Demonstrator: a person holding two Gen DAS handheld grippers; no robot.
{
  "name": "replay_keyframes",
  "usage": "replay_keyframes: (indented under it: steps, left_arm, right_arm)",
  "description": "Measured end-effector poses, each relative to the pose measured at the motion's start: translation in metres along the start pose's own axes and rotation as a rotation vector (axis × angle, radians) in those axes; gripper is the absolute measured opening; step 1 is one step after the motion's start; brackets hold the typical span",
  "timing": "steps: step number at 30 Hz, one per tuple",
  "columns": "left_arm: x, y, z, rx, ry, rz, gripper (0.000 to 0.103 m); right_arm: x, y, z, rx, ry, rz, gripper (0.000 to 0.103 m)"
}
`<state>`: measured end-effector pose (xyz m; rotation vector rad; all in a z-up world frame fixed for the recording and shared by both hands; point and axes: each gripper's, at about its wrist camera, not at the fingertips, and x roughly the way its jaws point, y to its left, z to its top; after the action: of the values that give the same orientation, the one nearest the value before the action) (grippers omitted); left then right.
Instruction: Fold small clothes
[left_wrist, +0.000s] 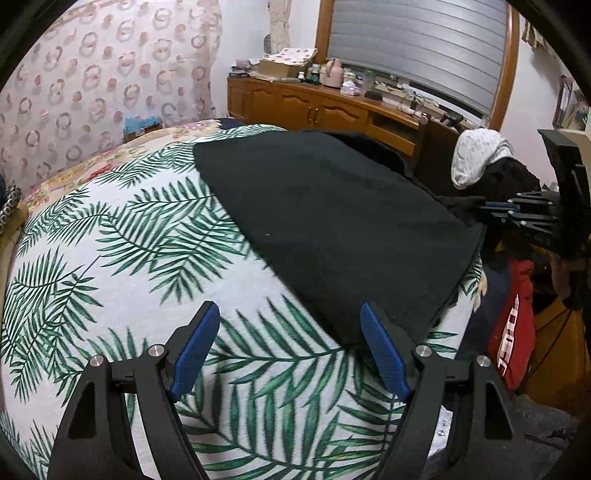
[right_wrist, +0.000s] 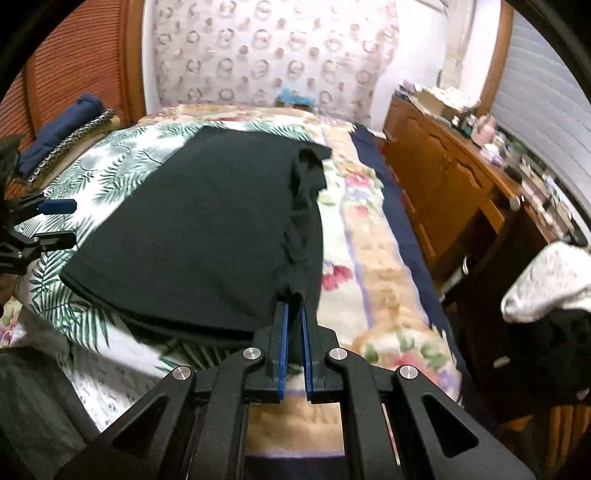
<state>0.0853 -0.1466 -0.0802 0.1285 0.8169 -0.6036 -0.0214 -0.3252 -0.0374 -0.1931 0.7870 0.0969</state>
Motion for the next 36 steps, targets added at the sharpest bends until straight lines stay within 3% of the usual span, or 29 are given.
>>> replay_keyframes:
  steps: [2, 10, 12, 16, 19, 22, 24, 25, 28, 36]
  left_arm:
    - [0.002, -0.004, 0.001, 0.003, 0.001, -0.001, 0.079]
    - [0.005, -0.012, -0.002, -0.002, 0.014, -0.014, 0.079]
    - [0.006, -0.014, -0.003, -0.005, 0.025, -0.042, 0.072]
    - [0.005, -0.02, -0.008, -0.016, 0.052, -0.092, 0.049]
    - [0.008, -0.026, -0.013, -0.016, 0.074, -0.12, 0.044]
    - [0.007, -0.033, -0.015, -0.009, 0.07, -0.119, 0.044]
    - [0.006, -0.036, -0.015, -0.01, 0.069, -0.131, 0.038]
    - [0.007, -0.037, -0.015, -0.006, 0.069, -0.136, 0.025]
    - [0.006, -0.037, -0.012, -0.014, 0.054, -0.145, 0.011]
    - [-0.014, -0.033, 0.023, -0.037, -0.034, -0.185, 0.009]
  right_arm:
    - [0.006, 0.004, 0.006, 0.028, -0.007, 0.005, 0.007]
    - [0.014, 0.004, 0.0, 0.097, -0.07, 0.026, 0.026]
    - [0.018, 0.006, -0.004, 0.098, -0.072, 0.027, 0.026]
    - [0.022, 0.008, -0.007, 0.099, -0.08, 0.032, 0.026]
    - [0.02, 0.011, -0.005, 0.093, -0.097, 0.036, 0.027]
    - [0.017, 0.01, -0.004, 0.087, -0.12, 0.053, 0.04]
    - [0.016, 0.01, -0.004, 0.093, -0.132, 0.075, 0.048]
    - [0.015, 0.011, -0.003, 0.094, -0.137, 0.087, 0.05]
    - [0.014, 0.019, -0.006, 0.078, -0.145, 0.106, 0.052]
    - [0.007, 0.041, -0.008, -0.001, -0.154, 0.193, 0.053]
